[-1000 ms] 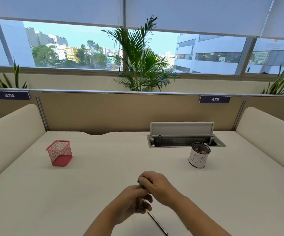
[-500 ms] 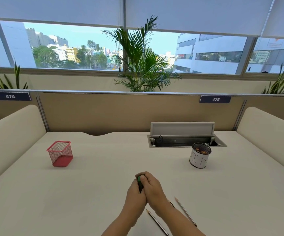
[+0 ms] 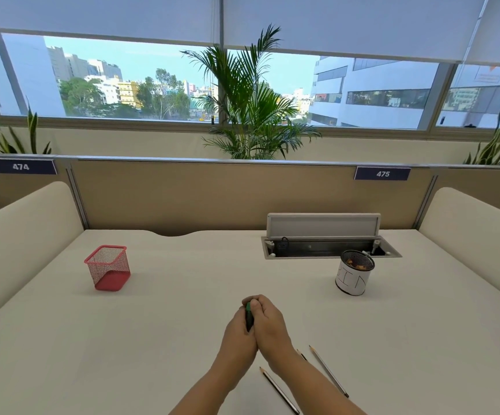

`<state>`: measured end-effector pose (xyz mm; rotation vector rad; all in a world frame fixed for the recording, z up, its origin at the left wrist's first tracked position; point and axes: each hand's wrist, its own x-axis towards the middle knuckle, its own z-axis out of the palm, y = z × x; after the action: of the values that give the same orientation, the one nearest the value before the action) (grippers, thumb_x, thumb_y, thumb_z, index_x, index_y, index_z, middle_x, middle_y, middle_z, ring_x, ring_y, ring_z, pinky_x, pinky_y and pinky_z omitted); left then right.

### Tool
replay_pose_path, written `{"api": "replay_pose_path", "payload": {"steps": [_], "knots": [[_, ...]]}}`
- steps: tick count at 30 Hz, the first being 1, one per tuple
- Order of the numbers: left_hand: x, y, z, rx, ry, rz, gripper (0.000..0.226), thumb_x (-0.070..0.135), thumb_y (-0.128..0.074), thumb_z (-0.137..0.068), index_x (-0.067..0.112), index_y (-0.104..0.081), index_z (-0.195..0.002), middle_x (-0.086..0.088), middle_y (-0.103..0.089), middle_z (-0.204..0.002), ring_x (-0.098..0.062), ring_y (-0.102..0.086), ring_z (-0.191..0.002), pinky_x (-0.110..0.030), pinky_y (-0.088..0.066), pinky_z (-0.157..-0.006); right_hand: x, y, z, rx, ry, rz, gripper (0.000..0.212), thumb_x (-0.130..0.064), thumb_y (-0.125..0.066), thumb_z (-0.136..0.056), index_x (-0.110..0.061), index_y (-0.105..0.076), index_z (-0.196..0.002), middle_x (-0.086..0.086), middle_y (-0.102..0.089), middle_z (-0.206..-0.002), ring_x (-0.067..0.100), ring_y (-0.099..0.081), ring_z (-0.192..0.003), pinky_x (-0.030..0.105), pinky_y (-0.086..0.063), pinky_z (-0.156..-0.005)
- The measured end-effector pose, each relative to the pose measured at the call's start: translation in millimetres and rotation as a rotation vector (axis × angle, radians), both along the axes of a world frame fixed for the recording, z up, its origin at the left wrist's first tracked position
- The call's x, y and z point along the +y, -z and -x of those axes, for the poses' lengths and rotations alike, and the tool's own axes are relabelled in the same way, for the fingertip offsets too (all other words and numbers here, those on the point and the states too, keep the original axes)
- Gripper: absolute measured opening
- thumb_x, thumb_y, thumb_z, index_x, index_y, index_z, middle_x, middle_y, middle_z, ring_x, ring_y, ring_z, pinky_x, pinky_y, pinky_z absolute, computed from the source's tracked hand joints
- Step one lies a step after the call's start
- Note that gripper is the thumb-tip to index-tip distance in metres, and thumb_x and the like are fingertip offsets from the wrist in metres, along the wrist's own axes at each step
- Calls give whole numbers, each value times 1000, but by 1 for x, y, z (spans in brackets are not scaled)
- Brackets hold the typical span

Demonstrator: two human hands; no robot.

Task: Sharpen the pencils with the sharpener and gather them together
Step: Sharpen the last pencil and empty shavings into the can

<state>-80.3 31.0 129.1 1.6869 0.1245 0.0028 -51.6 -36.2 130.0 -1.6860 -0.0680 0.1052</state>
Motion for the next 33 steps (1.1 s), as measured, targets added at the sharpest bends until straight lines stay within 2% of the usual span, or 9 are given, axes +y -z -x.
{"api": "replay_pose_path", "payload": {"steps": [5,8,10,15,17,20,25,29,33], "knots": [[0,-1,-1,-36,-30,3,19,13,-42,-95,17,-54,-109,5,-58,-81,-5,-54,-68,-13,-41,-56,0,-6,1,-63,-17,-17,26,-10,-36,-98,-20,-61,-95,-3,-64,-93,7,-62,-88,15,-52,-69],[-2,-2,-2,-62,-53,31,25,13,-43,-95,20,-51,-117,2,-64,-99,-9,-62,-91,-20,-51,-71,-1,-11,0,-75,-38,-41,26,-11,-36,-99,-21,-61,-97,-3,-64,-96,6,-62,-91,16,-52,-74],[-3,-5,-2,-83,-54,54,26,12,-44,-95,21,-50,-119,2,-63,-105,-8,-61,-99,-21,-53,-78,-3,-15,1,-76,-58,-72,26,-11,-36,-99,-20,-61,-101,-4,-64,-97,4,-62,-91,15,-53,-71],[-2,-14,2,-115,-19,162,23,6,-43,-95,21,-53,-108,-2,-62,-93,-7,-61,-81,-12,-48,-59,-8,-23,3,-65,-101,-142,27,-10,-37,-99,-21,-61,-105,-2,-65,-105,6,-62,-97,13,-52,-68],[-1,-15,2,-132,-13,181,22,6,-43,-95,22,-53,-108,-3,-62,-92,-8,-60,-79,-13,-49,-59,-10,-28,2,-43,-108,-169,27,-13,-36,-100,-21,-61,-108,2,-65,-109,10,-61,-97,11,-50,-62],[-2,-15,1,-147,-9,170,25,10,-45,-96,24,-51,-115,-5,-63,-97,-14,-61,-88,-20,-54,-70,-14,-35,0,-14,-110,-212,27,-15,-36,-100,-18,-60,-112,5,-64,-112,14,-60,-98,8,-47,-54],[-4,-16,0,-168,12,138,31,10,-46,-95,30,-47,-119,-1,-64,-101,-17,-61,-93,-26,-53,-78,-18,-39,-1,-4,-80,-259,27,-19,-35,-101,-24,-61,-103,0,-66,-105,15,-62,-101,18,-53,-68],[-8,-16,-1,-174,28,129,31,11,-46,-95,37,-48,-111,3,-64,-99,-13,-61,-89,-21,-53,-73,-22,-41,-2,24,-47,-290,28,-20,-34,-101,-24,-62,-100,-1,-66,-101,17,-62,-100,24,-54,-77],[-9,-15,-1,-158,54,100,26,12,-47,-94,25,-50,-117,2,-63,-93,-8,-56,-74,-15,-49,-65,-26,-42,0,73,-19,-351,30,-22,-33,-101,-21,-63,-101,3,-67,-101,19,-62,-101,25,-54,-77]]}}
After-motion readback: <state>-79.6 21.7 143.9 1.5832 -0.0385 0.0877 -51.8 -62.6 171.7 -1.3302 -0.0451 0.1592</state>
